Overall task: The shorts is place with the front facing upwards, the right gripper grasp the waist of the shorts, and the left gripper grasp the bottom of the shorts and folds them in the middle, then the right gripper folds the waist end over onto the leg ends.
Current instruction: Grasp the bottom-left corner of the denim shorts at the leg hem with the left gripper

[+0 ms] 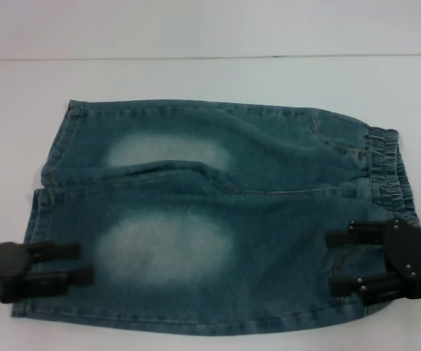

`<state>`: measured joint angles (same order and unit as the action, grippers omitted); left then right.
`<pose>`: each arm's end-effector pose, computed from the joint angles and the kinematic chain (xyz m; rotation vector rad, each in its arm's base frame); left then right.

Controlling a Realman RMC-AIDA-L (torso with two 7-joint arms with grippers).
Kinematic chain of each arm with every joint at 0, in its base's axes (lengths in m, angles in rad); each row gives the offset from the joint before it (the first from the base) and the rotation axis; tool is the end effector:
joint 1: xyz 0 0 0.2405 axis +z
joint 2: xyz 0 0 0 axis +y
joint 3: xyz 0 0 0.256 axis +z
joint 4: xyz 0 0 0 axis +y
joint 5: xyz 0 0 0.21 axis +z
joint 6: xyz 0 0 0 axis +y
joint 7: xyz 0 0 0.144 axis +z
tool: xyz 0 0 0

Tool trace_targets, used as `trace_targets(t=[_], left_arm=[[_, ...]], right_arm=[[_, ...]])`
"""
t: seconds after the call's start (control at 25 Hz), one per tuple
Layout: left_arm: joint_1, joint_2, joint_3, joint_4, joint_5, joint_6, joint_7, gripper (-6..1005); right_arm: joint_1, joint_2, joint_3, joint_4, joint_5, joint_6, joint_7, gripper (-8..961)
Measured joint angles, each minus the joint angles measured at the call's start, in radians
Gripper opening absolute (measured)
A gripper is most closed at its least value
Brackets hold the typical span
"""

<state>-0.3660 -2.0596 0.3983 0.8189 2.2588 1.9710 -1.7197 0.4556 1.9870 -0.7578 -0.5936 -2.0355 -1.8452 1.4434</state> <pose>-0.3118 0.2434 0.0516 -2.6954 -1.2665 -0.7588 0.2830 0.2727 0.0171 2.9092 -0.7825 -0.7382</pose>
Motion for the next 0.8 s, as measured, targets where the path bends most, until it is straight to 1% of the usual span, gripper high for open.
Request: trace_targets(t=[0.08,0.2,0.28,0.4,0.52,0.68,0.8], left_arm=[[0.012,0.008,-0.006,0.07,0.015,0.011,-0.07,867],[0.025,0.013,-0.032,0.17,0.072,0.015,-0.137,867],[0.024,0.019,-0.064,0.199,0.122,0.008,-0.155,866],[0.019,0.026,-0.104,0.202,0.179,-0.001,-0.164,866],[0.021,0.026,-0.106,0.202,0.214,-0.028,-0.165,866],[0.024,0.018,-0.089,0.192,0.245,-0.08,-0.169,865],[0.016,0.011,-0.076,0.174,0.297,-0.125,-0.17,865]], right_arm=[[0.0,-0.001,0.0,0.0,0.0,0.0,-0.001,944],[-0.001,0.001,0.0,0.0,0.0,0.001,-0.003,945],[0.001,0.003,0.0,0.0,0.0,0.002,-0.004,945],[0.005,0.007,0.0,0.0,0.0,0.003,-0.005,945],[0.01,0.007,-0.001,0.0,0.0,0.004,-0.005,945],[0.011,0.007,-0.002,0.0,0.0,0.006,-0.007,945],[0.011,0.007,-0.002,0.0,0.0,0.006,-0.011,945]])
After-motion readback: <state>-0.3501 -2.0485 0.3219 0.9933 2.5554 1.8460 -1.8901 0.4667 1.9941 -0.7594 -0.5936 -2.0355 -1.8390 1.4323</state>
